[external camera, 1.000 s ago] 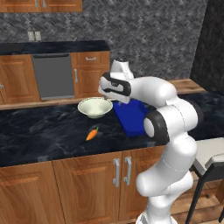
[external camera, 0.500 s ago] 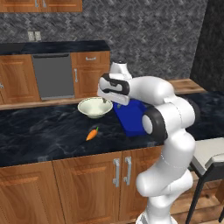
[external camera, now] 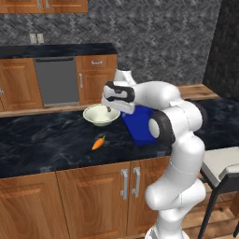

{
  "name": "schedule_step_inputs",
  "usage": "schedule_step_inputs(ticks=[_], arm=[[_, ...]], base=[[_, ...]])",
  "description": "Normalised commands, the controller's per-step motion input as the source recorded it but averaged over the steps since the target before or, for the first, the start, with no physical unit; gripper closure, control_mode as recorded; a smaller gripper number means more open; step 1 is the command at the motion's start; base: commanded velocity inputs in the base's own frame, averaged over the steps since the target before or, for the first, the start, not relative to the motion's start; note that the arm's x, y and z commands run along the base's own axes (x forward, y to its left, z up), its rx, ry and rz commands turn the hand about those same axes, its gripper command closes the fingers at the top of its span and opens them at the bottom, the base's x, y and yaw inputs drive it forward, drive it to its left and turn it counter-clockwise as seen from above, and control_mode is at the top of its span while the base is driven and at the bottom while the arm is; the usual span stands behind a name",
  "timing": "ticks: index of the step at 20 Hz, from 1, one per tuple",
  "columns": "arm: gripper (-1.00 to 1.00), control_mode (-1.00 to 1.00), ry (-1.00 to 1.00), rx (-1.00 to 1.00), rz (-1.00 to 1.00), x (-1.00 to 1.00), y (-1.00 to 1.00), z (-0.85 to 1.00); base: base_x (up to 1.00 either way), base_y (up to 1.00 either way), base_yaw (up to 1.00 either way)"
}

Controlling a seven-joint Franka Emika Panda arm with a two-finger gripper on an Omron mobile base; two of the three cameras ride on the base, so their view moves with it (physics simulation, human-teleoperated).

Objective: Place the two vegetables and bowl onto the tray for setting up a vegetable dip station.

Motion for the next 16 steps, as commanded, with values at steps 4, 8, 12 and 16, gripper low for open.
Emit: schedule_step_inputs(ticks=[4,8,12,16], arm=[[-1.00,-1.00,0.00,0.00,-0.05,0.13,0.09,-0.20],[-1.00,-1.00,0.00,0.00,-0.11,0.15,0.09,-0.21],[-1.00,-1.00,0.00,0.00,-0.13,0.17,0.06,-0.21],[-1.00,-1.00,0.00,0.00,-0.12,0.16,0.03,-0.21]], base=[[0.00,0.00,0.00],[0.00,0.00,0.00],[0.00,0.00,0.00],[0.00,0.00,0.00]])
